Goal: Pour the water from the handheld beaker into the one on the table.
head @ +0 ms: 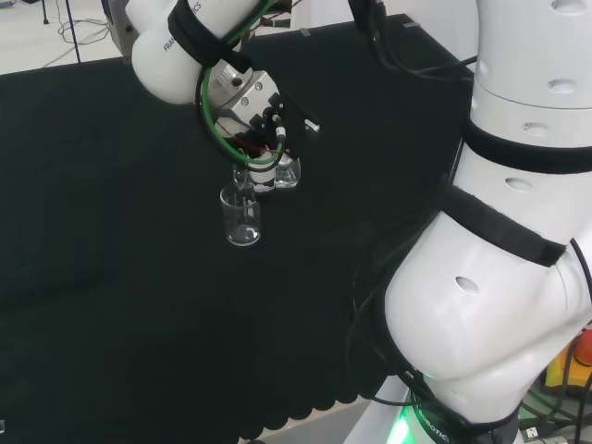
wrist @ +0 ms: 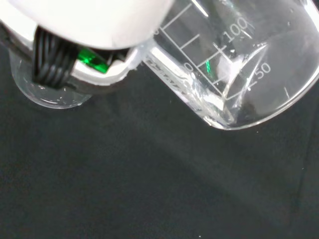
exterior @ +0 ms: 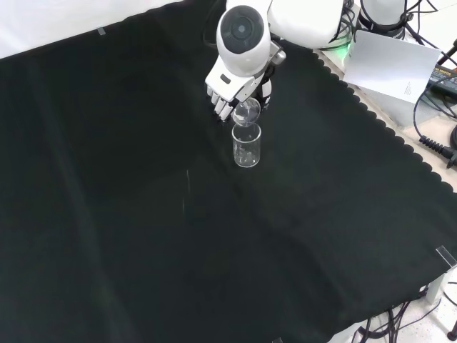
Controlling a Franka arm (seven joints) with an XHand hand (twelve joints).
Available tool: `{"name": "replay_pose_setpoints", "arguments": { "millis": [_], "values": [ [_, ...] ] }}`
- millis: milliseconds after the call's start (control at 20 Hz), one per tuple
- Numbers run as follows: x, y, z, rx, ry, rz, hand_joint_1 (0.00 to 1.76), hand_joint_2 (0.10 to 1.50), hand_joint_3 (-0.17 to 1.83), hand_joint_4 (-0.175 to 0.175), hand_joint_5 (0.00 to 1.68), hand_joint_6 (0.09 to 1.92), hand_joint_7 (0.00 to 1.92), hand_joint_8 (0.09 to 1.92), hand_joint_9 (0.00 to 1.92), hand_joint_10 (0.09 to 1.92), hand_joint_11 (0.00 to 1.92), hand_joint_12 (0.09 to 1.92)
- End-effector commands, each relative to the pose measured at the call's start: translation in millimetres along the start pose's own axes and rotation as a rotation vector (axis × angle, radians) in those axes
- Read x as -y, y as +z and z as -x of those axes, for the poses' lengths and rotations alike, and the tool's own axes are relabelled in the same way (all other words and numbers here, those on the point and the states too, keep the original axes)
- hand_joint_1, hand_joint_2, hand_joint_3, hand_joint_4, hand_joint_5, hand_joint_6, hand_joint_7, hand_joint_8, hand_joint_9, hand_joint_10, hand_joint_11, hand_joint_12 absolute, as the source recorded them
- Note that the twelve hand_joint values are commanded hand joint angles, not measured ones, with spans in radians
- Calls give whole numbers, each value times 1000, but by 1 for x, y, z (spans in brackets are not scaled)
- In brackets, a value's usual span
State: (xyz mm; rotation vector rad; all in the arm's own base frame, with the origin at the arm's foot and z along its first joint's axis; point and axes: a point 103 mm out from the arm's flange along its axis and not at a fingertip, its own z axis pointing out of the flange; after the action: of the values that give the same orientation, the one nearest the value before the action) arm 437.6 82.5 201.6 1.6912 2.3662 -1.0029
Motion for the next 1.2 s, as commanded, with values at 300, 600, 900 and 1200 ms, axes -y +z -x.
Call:
{"name": "replay_pose_setpoints", "arguments": {
  "millis": [300,600,900,1200],
  "values": [
    [-1,-6,-5,79,7,-25,1300,599,861,-175,1135,976,1196,954,1512,770,1257,911],
    [0,-8,-8,105,9,-36,1300,597,864,-175,1135,979,1196,957,1511,774,1255,915],
    [0,-10,-10,138,12,-44,1300,596,868,-175,1134,982,1195,960,1510,778,1254,919],
    [1,-12,-9,152,19,-41,1300,595,871,-175,1134,984,1195,962,1508,782,1252,921]
  ]
}}
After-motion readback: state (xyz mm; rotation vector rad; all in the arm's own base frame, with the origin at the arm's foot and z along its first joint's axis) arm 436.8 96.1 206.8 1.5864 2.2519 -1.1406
